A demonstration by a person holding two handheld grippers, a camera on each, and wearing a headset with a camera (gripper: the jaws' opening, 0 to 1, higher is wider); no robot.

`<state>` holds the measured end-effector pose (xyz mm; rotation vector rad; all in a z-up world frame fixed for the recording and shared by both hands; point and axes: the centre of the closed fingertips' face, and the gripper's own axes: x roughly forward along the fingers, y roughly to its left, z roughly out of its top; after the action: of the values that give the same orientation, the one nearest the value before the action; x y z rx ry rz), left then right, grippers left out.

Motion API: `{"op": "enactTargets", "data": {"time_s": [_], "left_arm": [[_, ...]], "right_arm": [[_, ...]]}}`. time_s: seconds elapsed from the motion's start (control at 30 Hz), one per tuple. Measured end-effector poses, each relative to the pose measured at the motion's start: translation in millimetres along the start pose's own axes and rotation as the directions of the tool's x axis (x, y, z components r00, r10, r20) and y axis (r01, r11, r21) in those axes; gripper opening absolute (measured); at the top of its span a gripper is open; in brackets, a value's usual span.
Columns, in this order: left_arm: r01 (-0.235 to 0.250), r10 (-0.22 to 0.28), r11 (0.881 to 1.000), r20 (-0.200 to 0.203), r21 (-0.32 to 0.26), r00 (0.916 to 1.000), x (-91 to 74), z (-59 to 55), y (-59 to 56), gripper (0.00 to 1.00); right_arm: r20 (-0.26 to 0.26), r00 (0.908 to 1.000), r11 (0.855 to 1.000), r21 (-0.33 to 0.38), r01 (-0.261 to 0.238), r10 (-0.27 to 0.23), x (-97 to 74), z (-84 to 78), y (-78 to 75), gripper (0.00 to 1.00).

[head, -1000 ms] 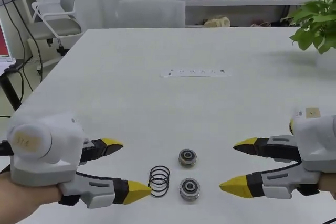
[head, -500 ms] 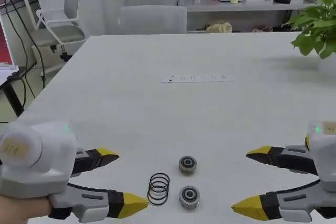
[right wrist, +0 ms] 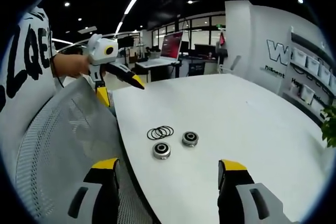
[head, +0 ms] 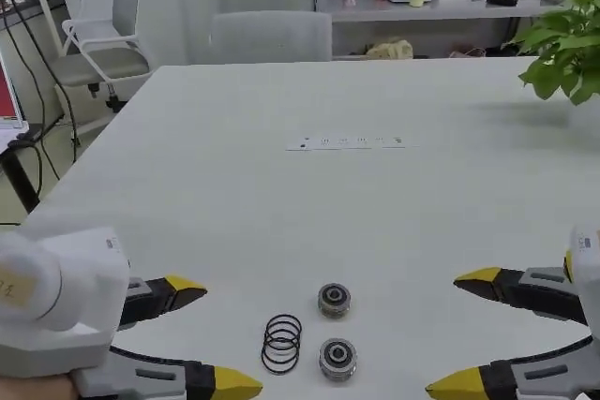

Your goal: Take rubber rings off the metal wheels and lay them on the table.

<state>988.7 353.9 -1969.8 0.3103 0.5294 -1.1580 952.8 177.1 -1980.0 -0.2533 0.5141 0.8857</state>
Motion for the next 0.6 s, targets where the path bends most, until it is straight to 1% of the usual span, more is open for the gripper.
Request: {"op": "enactTargets", "data": {"time_s": [0.33,0.6], "left_arm": [[0.000,0.000,1.000,0.005,-0.018,1.0000,1.5,0.1,1.4,0.71],[0.004,-0.004,1.000,0.006,-0.027,1.0000,2.3,-0.3,1.5,0.72]], "right_arm": [[-0.011,0.9999,1.000,0.020,-0.001,0.001,2.1,-5.9,-1.7,0.76],[-0.018,0.9998,1.000,0.021,-0.007,0.007,5.5,-7.9,-2.4,0.77]]}}
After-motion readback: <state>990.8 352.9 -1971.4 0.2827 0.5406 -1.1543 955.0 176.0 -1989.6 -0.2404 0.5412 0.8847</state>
